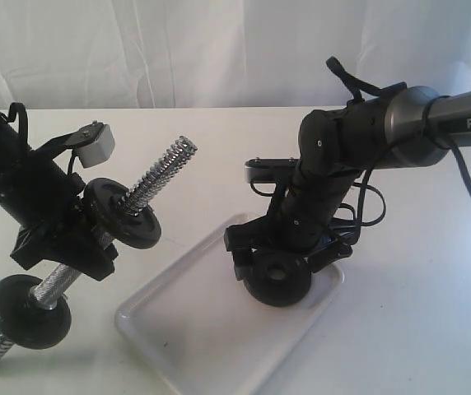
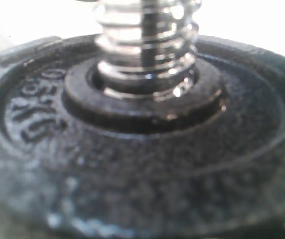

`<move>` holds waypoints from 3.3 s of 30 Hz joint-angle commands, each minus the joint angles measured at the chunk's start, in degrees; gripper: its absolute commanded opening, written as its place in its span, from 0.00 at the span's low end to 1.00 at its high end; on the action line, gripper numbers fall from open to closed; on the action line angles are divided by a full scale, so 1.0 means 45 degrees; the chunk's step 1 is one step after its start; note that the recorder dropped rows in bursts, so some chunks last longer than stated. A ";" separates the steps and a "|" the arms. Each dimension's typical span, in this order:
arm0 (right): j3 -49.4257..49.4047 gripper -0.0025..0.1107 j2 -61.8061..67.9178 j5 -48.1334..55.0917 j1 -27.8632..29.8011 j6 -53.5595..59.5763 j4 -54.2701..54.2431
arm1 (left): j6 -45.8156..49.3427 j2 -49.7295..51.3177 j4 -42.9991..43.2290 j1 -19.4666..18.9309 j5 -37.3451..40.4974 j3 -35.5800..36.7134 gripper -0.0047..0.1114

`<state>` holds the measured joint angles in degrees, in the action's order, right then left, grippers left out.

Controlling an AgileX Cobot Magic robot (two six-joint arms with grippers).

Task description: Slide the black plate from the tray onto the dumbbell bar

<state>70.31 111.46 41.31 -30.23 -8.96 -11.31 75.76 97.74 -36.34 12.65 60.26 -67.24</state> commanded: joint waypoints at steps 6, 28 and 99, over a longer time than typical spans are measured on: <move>0.0091 0.90 0.0224 0.0285 -0.0015 -0.0062 0.0094 | -0.0026 -0.0700 -0.2773 0.0027 0.1199 -0.0307 0.04; 0.0091 0.72 0.0893 0.0787 -0.0015 -0.1158 -0.0065 | -0.0026 -0.0700 -0.2773 0.0027 0.1166 -0.0307 0.04; 0.1897 0.76 -0.0630 0.2952 0.0013 0.6585 0.0569 | -0.0085 -0.0700 -0.2918 0.0027 0.1126 -0.0307 0.04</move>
<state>78.22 111.53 55.67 -30.23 21.20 -8.71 75.54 97.74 -36.23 12.65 60.05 -67.24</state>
